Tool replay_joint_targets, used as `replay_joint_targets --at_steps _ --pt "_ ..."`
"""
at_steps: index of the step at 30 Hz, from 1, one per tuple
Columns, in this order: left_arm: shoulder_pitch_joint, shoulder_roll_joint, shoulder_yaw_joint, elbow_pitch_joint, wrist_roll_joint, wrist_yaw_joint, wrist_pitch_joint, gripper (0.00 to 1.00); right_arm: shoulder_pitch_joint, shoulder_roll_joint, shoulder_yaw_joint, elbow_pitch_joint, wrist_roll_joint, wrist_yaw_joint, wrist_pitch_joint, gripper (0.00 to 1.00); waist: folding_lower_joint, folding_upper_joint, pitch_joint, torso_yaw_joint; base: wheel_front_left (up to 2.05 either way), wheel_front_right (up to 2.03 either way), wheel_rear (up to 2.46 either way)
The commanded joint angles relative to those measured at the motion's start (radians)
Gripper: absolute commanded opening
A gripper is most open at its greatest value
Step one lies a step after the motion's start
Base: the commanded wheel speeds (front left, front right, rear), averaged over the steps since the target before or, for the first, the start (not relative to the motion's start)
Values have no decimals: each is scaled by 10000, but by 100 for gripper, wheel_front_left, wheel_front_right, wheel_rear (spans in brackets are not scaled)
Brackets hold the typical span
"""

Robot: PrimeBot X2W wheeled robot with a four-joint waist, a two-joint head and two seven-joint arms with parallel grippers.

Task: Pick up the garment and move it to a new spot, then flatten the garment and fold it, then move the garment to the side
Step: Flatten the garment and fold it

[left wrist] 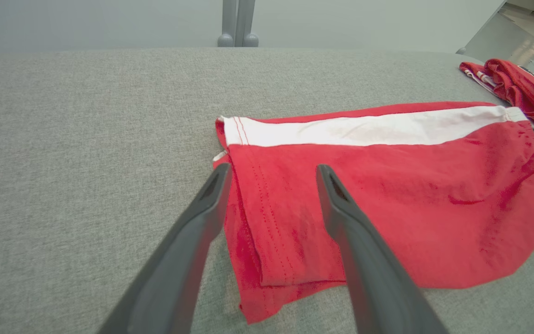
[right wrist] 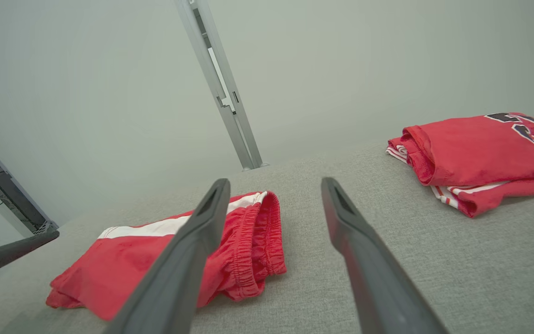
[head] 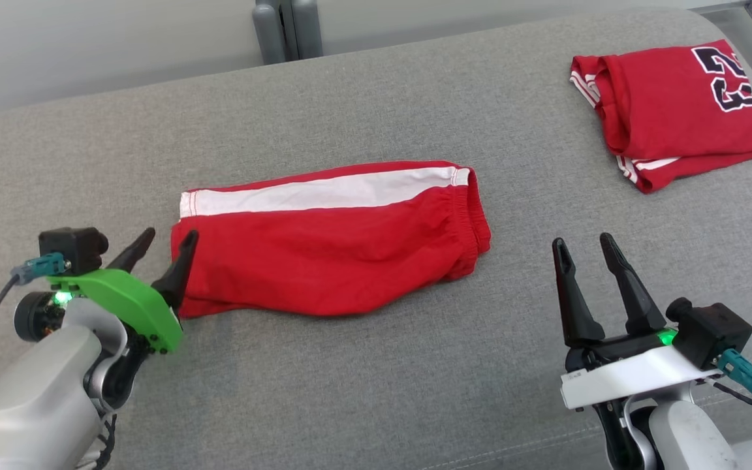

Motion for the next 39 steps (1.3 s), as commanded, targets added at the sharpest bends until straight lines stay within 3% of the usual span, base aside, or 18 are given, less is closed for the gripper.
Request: replay_joint_targets --at_steps 1,11,20,30,39 --pt "95 -70 679 -138 494 130 -90 100 -24 -62 -78 16 -46 -11 -26 100 1 -1 -165 97 0 0 0" --pt "2276 -969 5598 -1913 3984 580 -58 100 87 -81 -377 129 -195 -11 -26 100 1 -1 -727 732 0 0 0" --pt "4356 -2010 8527 -3495 6814 544 -59 100 169 -210 -468 216 -580 -11 -26 100 1 -1 -1052 1056 0 0 0" --pt "6584 -2798 10476 -4702 8648 157 -59 100 579 -158 -601 225 -831 -11 -25 100 1 -1 -1354 1119 0 0 0" --pt "7587 -3473 11024 -5016 9624 -111 -60 100 931 -178 -671 477 -1262 -11 -25 100 1 -1 -1382 1258 0 0 0"
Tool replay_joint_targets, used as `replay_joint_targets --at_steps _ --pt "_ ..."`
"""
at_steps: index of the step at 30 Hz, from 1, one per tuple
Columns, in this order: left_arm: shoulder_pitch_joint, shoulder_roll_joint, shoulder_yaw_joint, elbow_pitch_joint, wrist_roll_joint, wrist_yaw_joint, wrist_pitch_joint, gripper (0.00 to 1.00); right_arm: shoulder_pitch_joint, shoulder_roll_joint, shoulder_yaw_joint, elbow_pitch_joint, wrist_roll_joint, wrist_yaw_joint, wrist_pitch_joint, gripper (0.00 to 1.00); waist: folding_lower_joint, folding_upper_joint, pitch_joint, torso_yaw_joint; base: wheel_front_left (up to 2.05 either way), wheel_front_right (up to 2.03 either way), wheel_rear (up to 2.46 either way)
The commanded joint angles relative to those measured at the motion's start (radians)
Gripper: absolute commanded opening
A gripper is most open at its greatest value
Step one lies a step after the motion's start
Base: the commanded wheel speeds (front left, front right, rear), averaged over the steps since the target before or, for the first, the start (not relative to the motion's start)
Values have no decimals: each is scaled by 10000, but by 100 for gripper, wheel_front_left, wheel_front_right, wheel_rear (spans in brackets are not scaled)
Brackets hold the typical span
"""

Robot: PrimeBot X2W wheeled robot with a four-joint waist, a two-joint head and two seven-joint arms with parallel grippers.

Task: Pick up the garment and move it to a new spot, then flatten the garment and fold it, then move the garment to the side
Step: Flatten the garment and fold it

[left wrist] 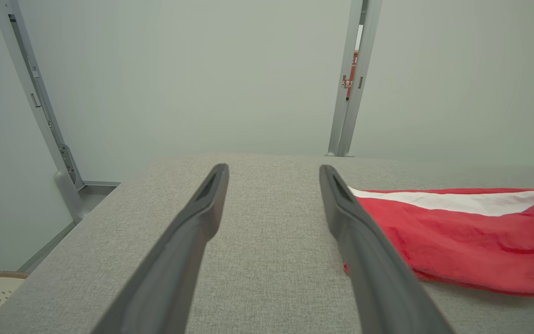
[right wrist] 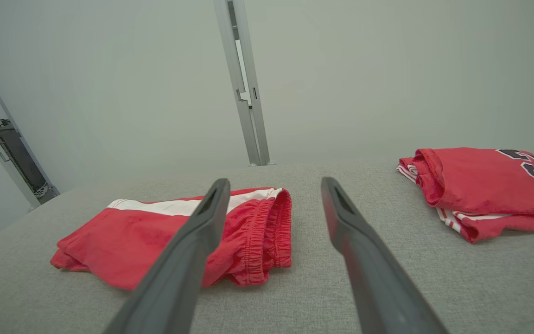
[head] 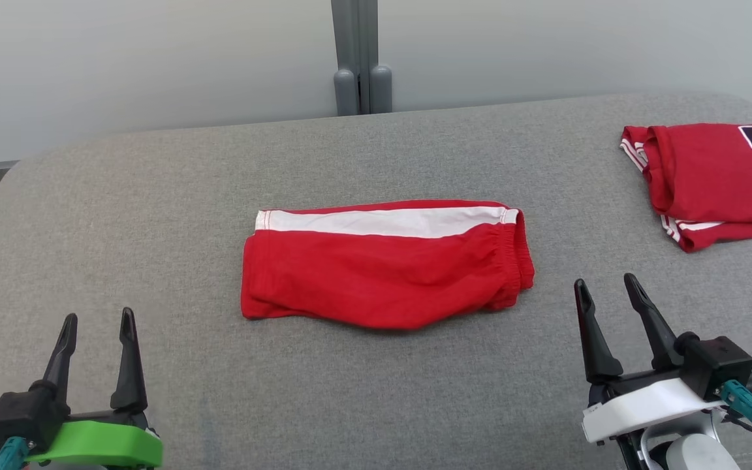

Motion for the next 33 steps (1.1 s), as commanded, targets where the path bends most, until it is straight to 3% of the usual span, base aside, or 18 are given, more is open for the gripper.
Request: replay_joint_targets --at_steps 1,10,16,25,33 --pt "174 -132 72 77 156 -88 4 100 159 37 -14 88 -96 -11 -23 100 1 -1 17 2 0 0 0" --pt "34 -576 442 422 515 -408 3 100 9 62 18 483 -198 -11 -23 100 1 -1 165 -19 0 0 0" --pt "-369 -830 483 595 761 -602 3 100 -996 -207 316 1267 -448 -11 -23 100 1 -1 369 88 0 0 0" --pt "-1044 -1183 197 802 905 -796 3 100 -3443 -508 725 3933 -786 -11 41 100 1 -1 942 855 0 0 0" --pt "-1515 -1375 -22 1006 862 -854 3 100 -5042 -643 401 6740 -1001 -11 37 100 1 -1 1574 1608 0 0 0"
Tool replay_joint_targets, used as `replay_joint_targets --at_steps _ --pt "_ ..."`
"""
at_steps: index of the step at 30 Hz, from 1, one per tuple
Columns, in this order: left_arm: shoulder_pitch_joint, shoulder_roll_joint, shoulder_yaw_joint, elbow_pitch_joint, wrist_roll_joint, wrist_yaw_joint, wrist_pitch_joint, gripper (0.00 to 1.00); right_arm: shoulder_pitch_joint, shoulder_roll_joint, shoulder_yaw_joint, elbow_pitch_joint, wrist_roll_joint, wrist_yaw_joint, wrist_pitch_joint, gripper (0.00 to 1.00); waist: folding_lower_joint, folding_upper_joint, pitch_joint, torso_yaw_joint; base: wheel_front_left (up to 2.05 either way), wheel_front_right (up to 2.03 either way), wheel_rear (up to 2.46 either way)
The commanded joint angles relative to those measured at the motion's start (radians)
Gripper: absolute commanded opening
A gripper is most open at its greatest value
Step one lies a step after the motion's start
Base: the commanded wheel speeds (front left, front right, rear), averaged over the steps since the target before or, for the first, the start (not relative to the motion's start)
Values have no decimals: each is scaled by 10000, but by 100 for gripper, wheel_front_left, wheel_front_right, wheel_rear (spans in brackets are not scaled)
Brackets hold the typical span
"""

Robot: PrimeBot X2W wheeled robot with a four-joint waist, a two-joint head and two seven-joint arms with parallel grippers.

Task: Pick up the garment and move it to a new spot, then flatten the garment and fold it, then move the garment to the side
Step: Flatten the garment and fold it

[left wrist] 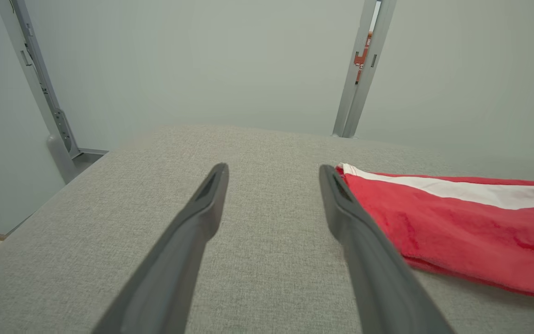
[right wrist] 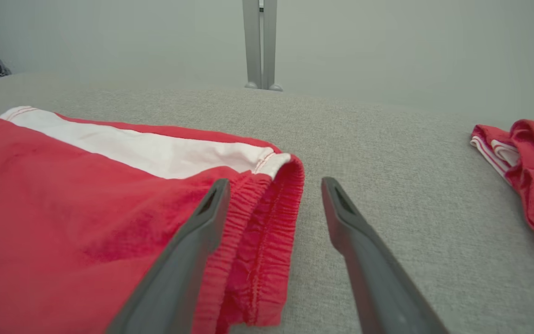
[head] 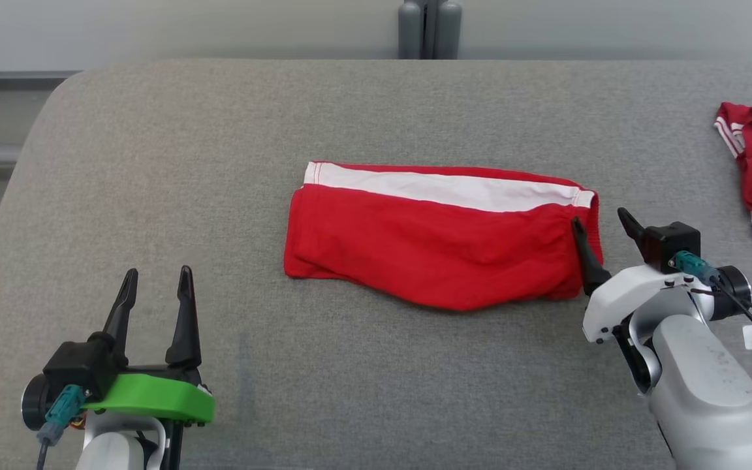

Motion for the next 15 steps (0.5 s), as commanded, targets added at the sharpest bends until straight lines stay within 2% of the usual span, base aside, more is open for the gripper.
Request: replay_joint_targets --at_steps 1,8,15 --pt "-233 -21 -6 68 -27 -40 3 100 -232 -54 -92 425 -104 -13 -39 100 0 -1 442 450 0 0 0" --pt "-438 -15 -70 158 -112 -43 3 100 -842 142 -418 2160 206 -11 -85 100 0 -1 666 668 0 0 0" --pt "-548 19 -161 219 -165 -45 3 100 -1219 555 120 2923 982 -7 -69 100 0 -1 724 734 0 0 0"
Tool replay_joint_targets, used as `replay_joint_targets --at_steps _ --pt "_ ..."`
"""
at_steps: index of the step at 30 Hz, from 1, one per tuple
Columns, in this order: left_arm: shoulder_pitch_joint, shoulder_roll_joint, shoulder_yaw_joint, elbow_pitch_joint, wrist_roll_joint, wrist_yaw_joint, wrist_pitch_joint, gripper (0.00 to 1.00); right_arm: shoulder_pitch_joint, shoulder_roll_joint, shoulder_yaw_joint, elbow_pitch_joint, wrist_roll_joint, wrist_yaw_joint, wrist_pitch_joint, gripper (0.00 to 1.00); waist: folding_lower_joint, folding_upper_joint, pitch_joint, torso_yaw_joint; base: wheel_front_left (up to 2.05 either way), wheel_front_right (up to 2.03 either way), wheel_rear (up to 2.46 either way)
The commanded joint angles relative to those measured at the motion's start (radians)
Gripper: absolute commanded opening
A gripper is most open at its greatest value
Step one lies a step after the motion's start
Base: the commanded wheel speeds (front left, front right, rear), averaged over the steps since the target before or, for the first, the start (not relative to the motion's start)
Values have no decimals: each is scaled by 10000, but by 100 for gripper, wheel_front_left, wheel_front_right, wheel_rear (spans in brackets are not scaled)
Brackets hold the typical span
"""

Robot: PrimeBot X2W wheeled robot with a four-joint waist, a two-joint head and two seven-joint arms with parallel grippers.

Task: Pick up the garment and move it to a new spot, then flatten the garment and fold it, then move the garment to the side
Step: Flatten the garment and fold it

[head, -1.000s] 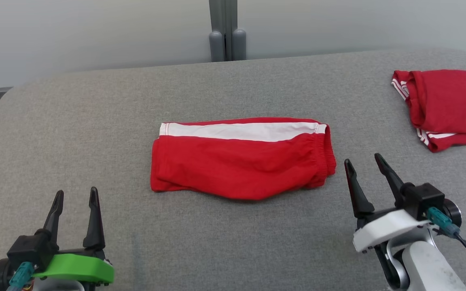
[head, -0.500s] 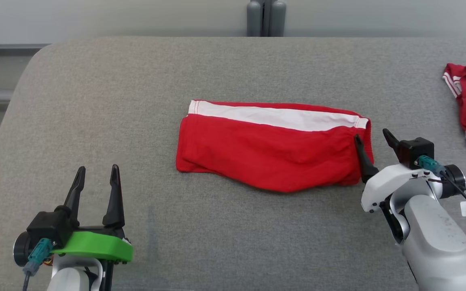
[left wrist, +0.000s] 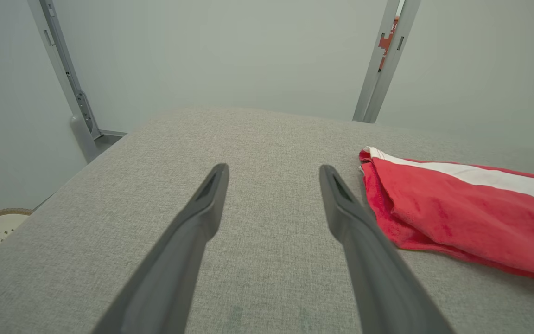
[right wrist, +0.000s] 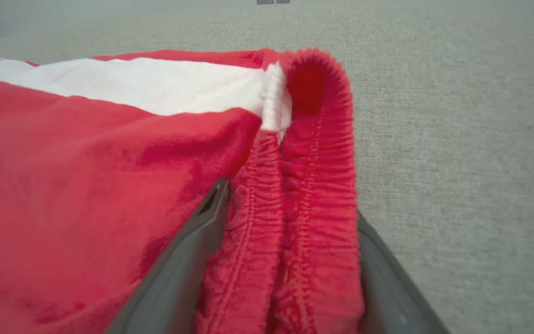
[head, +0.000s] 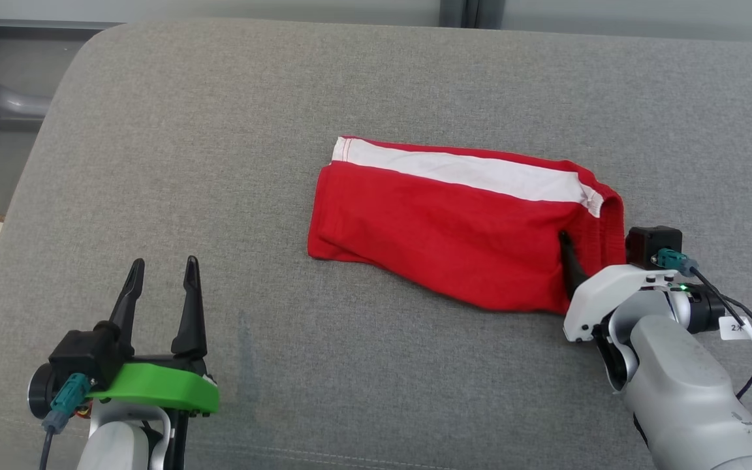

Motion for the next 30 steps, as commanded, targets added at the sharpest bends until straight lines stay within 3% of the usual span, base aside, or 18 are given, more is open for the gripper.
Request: replay_joint_targets --at_steps 1,2,3,4,13,18,23,30 --pt "-203 55 -1 8 -93 -34 3 100 -49 28 141 150 152 -2 9 100 0 0 3 -2 0 0 0" --pt "-197 63 0 18 -97 -34 3 100 -86 47 208 229 335 -2 9 68 0 0 2 -9 0 0 0" --pt "-195 66 -5 30 -98 -34 3 100 -127 57 272 283 435 -2 13 14 0 0 2 -15 0 0 0" --pt "-198 73 -7 44 -99 -34 3 100 -171 18 365 345 536 -2 16 0 0 0 3 -23 0 0 0" --pt "51 135 167 153 -20 -34 3 100 -22 -1009 893 75 1160 -12 1 0 0 0 -324 -417 0 0 0" --pt "178 137 192 122 41 -36 3 100 143 -2090 1334 -27 1674 -12 201 0 0 0 -554 -668 0 0 0" --pt "264 115 191 92 53 -34 3 100 18 -2943 1967 -517 2447 -10 1246 0 0 0 -656 -906 0 0 0" --pt "393 30 107 154 61 -34 3 100 -386 -3257 2977 -2337 4232 -9 3211 0 0 0 -803 -1173 0 0 0"
